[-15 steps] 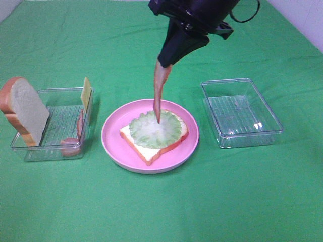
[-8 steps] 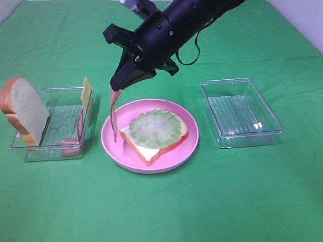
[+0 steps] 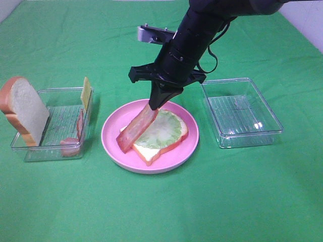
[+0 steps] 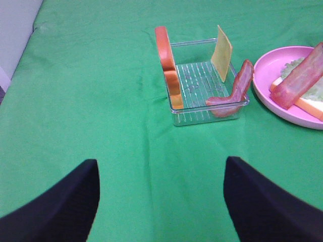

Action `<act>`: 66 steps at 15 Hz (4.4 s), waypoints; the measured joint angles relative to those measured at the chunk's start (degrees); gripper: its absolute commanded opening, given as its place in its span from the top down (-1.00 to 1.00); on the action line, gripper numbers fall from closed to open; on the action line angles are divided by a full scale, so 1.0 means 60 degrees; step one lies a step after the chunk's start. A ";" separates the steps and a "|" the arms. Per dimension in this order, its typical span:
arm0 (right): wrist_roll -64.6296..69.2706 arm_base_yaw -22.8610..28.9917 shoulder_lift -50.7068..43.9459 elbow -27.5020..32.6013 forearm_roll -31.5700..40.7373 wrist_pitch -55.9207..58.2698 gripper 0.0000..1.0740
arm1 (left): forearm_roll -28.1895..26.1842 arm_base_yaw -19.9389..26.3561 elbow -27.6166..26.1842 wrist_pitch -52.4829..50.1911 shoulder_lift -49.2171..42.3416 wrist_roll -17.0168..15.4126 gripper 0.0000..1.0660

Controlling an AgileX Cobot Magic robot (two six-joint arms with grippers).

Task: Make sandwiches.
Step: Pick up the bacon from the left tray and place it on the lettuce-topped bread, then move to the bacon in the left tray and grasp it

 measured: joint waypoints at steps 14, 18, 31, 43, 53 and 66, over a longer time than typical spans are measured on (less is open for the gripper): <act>0.1394 0.0000 -0.1299 0.0000 -0.2941 0.2435 -0.38 | 0.0000 0.0000 0.0000 0.0000 0.0000 0.0000 -0.26; 0.1939 0.0000 -0.3944 0.0754 -0.3304 0.2559 -0.36 | 0.0000 0.0000 0.0000 0.0000 0.0000 0.0000 -0.26; 0.1958 0.0000 -1.3866 0.8900 -0.3304 0.2636 -0.36 | 0.0000 0.0000 0.0000 0.0000 0.0000 0.0000 -0.26; 0.0964 0.0000 -2.0245 1.1182 -0.3275 0.1700 -0.20 | 0.0048 0.0000 0.0000 0.0000 0.0000 0.0000 -0.26; 0.0840 0.0000 -2.0655 1.1278 -0.3123 0.1490 -0.12 | 0.0019 0.0000 -0.0267 -0.0573 0.0773 -0.0048 -0.26; 0.0840 -0.2846 -2.0655 1.1297 -0.3123 0.1423 -0.12 | -0.1423 0.0029 -0.3820 -0.0315 0.9969 -0.0057 -0.26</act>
